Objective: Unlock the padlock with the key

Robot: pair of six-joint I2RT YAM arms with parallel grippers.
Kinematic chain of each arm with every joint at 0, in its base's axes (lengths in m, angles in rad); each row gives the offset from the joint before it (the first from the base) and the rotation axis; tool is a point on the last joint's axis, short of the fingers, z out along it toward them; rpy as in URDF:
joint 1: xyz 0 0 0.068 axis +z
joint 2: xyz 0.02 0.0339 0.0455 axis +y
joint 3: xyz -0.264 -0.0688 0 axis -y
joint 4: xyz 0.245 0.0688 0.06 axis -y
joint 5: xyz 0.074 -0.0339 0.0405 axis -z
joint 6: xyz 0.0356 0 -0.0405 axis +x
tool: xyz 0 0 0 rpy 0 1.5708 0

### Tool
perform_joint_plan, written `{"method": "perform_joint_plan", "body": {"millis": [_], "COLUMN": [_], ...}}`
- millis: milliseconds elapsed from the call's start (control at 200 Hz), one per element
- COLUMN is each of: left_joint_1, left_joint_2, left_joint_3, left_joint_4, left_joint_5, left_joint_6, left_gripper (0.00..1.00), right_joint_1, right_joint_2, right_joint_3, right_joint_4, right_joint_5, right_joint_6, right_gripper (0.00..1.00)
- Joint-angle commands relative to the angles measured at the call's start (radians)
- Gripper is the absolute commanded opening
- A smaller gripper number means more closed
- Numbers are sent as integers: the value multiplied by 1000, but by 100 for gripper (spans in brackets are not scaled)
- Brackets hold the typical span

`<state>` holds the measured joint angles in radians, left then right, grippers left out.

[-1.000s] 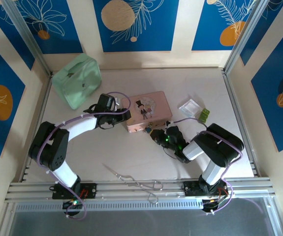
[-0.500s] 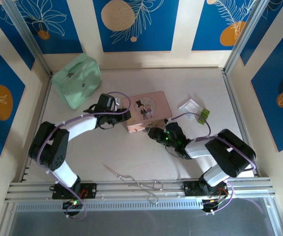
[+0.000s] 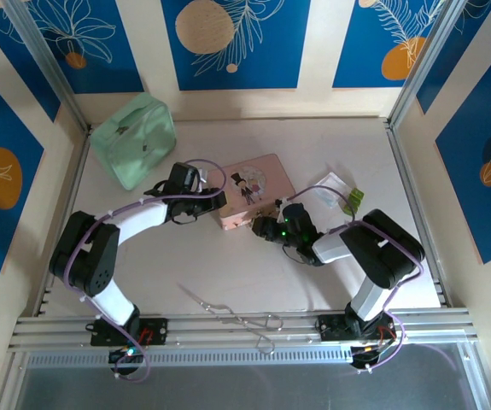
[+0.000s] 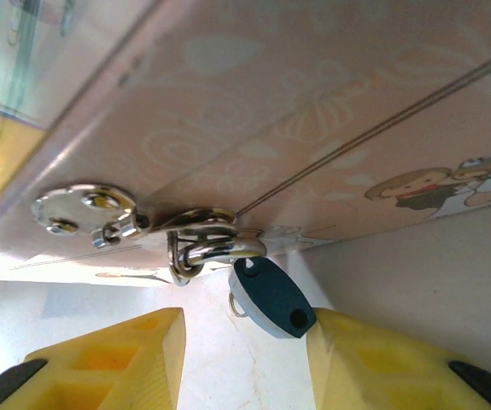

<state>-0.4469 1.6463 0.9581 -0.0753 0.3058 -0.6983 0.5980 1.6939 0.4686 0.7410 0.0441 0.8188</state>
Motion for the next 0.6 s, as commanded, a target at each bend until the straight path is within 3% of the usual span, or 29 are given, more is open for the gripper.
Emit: {"method": "perform_joint_plan", "body": {"millis": [0, 165, 325, 595], "left_joint_1": [5, 6, 7, 8], "left_joint_2": [7, 11, 11, 6], "left_joint_3": [17, 23, 25, 22], "left_joint_4": [-53, -51, -52, -50], "left_joint_5": [-10, -7, -4, -1], "left_joint_6": [25, 23, 23, 23], "left_gripper": [56, 56, 56, 56], "right_joint_1": [-7, -12, -23, 16], "right_joint_2": [55, 6, 31, 107], "right_joint_3": [-2, -44, -16, 11], "right_joint_4": [-59, -52, -35, -25], "right_joint_5": [28, 131, 85, 110], "right_joint_6": [-38, -39, -48, -74], "right_gripper": [43, 47, 45, 44]}}
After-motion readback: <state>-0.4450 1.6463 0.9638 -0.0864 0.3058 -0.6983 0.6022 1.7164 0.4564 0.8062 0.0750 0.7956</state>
